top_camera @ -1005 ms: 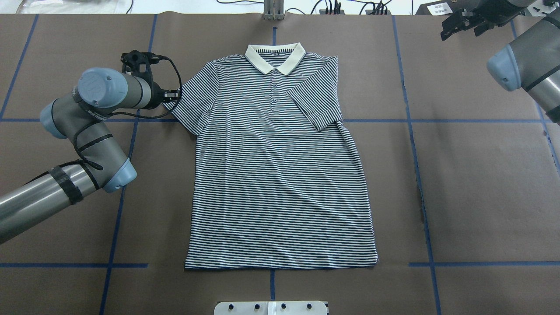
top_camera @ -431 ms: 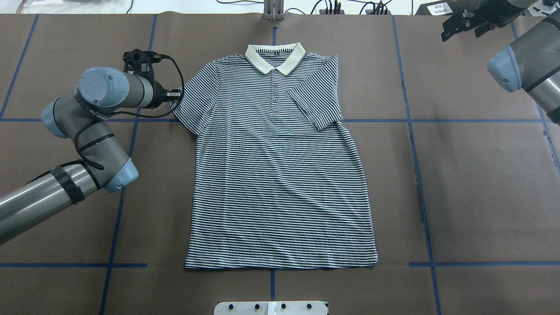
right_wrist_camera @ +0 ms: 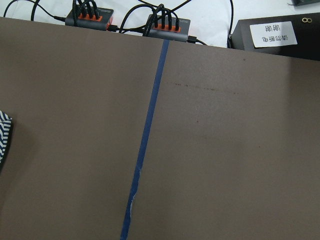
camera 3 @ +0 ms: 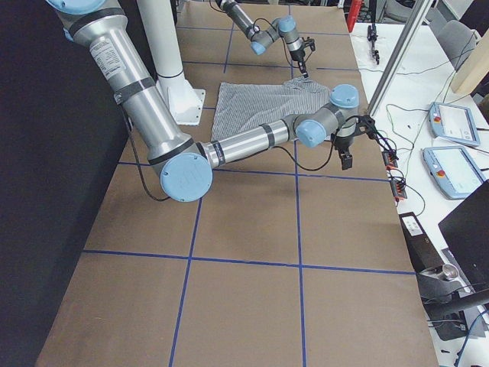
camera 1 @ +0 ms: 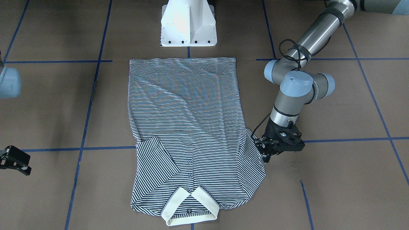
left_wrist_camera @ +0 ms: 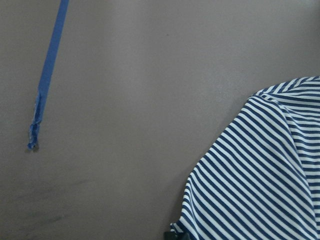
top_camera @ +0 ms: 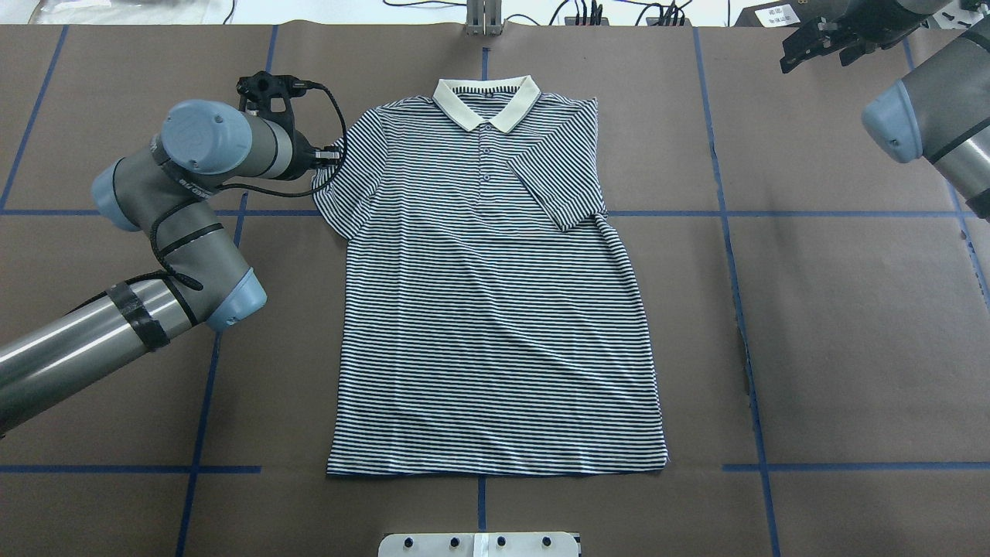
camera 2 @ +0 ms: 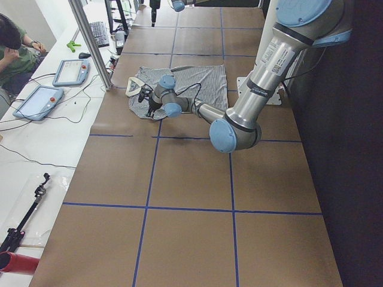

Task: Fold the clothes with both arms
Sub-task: 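Lower the left gripper onto the sleeve nearest it and grasp it, then fold the grasped sleeve inward across the shirt body with the left gripper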

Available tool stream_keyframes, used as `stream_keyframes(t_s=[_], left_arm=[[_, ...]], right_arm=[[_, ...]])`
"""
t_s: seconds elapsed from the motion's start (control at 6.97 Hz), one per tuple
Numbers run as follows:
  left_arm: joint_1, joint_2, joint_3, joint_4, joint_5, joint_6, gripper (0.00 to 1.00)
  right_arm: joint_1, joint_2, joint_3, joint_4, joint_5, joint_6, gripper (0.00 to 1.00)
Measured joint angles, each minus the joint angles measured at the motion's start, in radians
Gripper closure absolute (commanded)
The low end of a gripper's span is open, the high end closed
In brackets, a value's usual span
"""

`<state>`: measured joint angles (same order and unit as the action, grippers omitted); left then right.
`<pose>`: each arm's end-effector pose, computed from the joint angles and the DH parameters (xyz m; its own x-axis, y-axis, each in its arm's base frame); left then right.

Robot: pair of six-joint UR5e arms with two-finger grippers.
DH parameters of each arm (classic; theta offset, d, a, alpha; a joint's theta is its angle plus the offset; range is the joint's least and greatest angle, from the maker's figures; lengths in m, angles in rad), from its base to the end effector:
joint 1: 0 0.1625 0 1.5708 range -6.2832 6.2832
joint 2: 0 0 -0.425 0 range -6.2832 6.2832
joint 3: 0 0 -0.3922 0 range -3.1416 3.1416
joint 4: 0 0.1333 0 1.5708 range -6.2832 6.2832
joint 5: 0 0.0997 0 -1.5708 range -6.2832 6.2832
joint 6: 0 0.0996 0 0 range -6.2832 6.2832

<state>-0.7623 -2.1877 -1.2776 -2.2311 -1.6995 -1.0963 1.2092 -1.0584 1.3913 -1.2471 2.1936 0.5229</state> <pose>0.4629 -0.6087 0.3561 0.6338 0.0213 -0.7732 0.3575 0.8784 0.3173 -0.1799 -0.6882 0.4080 0.6890 -0.1675 0.7051 -0.0737 0.9517 0.2981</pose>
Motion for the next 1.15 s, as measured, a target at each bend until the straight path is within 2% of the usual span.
stream_keyframes(t_s=[0.43, 0.72, 0.86, 1.15], left_arm=[[0.037, -0.163, 0.007, 0.203, -0.001, -0.067, 1.0], [0.078, -0.275, 0.099, 0.236, 0.002, -0.14, 1.0], [0.09, -0.298, 0.126, 0.238, 0.004, -0.156, 0.01], [0.096, -0.307, 0.136, 0.238, 0.008, -0.103, 0.0]], right_arm=[[0.0, 0.0, 0.0, 0.0, -0.001, 0.0, 0.0], [0.0, 0.0, 0.0, 0.0, -0.003, 0.001, 0.0], [0.0, 0.0, -0.001, 0.0, -0.003, 0.001, 0.0], [-0.005, -0.001, 0.012, 0.001, -0.002, 0.004, 0.0]])
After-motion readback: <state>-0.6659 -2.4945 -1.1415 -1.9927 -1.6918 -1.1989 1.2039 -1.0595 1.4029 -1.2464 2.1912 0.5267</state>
